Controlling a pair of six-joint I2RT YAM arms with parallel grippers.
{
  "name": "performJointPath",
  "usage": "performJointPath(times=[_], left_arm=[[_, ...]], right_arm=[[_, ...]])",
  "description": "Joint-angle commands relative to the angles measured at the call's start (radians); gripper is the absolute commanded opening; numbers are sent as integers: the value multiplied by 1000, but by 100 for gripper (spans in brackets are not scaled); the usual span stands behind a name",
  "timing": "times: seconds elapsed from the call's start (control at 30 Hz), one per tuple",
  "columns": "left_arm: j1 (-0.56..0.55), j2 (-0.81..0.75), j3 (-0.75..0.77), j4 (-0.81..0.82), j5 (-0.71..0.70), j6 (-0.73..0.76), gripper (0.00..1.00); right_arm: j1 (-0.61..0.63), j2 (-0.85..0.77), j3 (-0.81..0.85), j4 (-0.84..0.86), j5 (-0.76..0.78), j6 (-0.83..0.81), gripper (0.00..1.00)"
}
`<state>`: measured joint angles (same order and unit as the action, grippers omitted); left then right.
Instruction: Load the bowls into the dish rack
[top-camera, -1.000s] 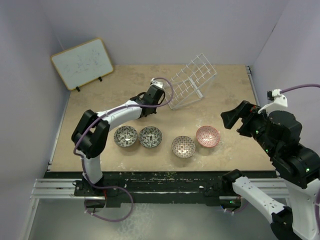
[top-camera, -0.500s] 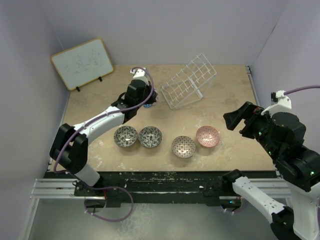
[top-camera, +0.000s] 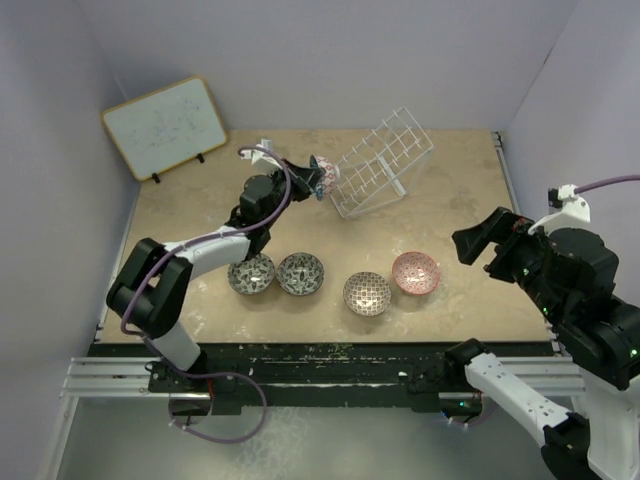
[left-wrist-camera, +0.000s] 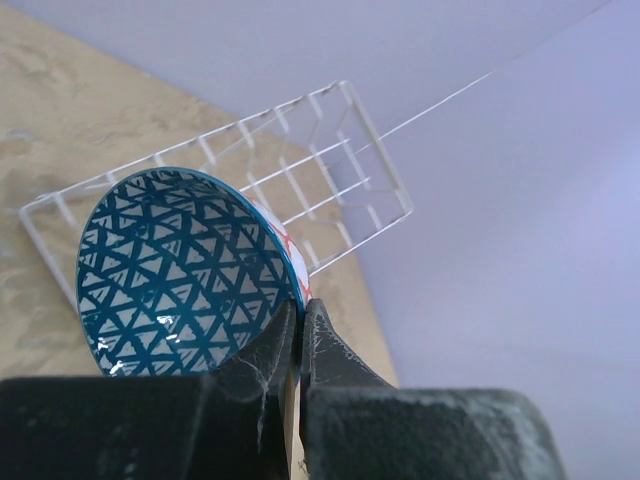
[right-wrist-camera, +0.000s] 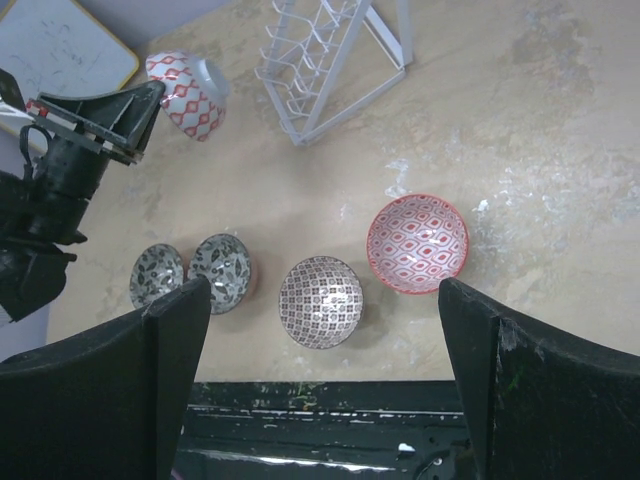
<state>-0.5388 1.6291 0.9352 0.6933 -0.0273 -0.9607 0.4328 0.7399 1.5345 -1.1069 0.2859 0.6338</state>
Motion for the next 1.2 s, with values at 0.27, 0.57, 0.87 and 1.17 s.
performJointPath(times=[0.27,0.57,0.87,1.17], left_arm=[[8,179,-31,633,0,-183,0],[29,325,-22,827,8,-264,0],[31,442,9,924,5,-324,0],[23,486,39,956,1,-343,0]], right_arm=[[1,48,128,-103,72,-3,97],[1,83,150,-116,81,-8,96],[1,119,184,-133,98,-18,96],[1,149,186,-130,98,-37,97]])
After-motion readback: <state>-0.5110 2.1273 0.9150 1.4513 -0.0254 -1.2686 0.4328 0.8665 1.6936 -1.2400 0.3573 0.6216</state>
